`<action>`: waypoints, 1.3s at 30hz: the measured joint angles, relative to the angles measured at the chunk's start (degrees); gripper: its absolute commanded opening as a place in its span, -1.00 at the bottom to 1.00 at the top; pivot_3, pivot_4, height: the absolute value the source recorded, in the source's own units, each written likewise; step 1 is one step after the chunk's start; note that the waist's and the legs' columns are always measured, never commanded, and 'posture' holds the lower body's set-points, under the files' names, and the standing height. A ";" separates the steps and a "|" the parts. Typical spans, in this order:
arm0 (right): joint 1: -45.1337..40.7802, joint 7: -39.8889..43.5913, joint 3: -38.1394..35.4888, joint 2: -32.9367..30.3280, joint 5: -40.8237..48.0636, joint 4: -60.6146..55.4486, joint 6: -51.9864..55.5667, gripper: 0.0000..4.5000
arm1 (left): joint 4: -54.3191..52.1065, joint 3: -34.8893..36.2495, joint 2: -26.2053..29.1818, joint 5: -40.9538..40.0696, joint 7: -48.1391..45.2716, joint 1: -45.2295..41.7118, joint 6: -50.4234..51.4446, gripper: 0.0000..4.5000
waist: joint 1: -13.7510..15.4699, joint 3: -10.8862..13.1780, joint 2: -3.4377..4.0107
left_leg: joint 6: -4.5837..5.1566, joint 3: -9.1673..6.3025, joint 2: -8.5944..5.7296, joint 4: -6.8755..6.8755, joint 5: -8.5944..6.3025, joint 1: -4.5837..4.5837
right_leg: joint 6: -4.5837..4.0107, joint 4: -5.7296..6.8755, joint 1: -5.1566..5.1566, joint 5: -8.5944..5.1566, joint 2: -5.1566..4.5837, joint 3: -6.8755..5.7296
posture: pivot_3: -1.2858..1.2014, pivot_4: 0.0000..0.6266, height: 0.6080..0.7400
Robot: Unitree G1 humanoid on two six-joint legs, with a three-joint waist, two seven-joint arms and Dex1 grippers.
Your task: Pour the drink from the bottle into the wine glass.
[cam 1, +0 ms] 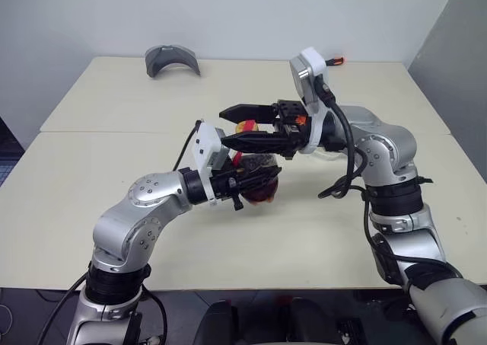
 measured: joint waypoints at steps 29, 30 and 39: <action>5.38 -24.06 3.83 3.01 -12.22 -6.64 -5.53 0.93 | 20.69 -1.08 -0.60 13.66 2.51 -4.05 -11.56 -0.37 | 0.00 0.06 0.06 | -0.02 0.03 -0.02 -0.02 0.01 -0.02 | 0.00 -0.01 -0.03 0.00 0.00 0.00 | 0.03 -0.52 1.00; 5.32 -24.10 3.83 3.11 -12.23 -6.44 -5.52 0.93 | 20.69 -1.08 -0.62 13.67 2.50 -4.05 -11.56 -0.37 | 0.00 0.06 0.06 | -0.02 0.02 -0.02 -0.02 0.01 -0.02 | 0.00 -0.01 -0.03 0.00 0.00 0.00 | 0.03 -0.52 1.00; 4.19 -24.35 4.88 5.46 -14.19 -1.95 -6.13 0.93 | 20.60 -1.08 -1.23 13.66 2.44 -4.05 -11.52 -0.37 | -0.03 0.06 0.06 | -0.01 0.03 -0.01 -0.02 0.01 -0.02 | 0.00 0.00 -0.03 0.00 0.00 -0.01 | 0.03 -0.52 1.00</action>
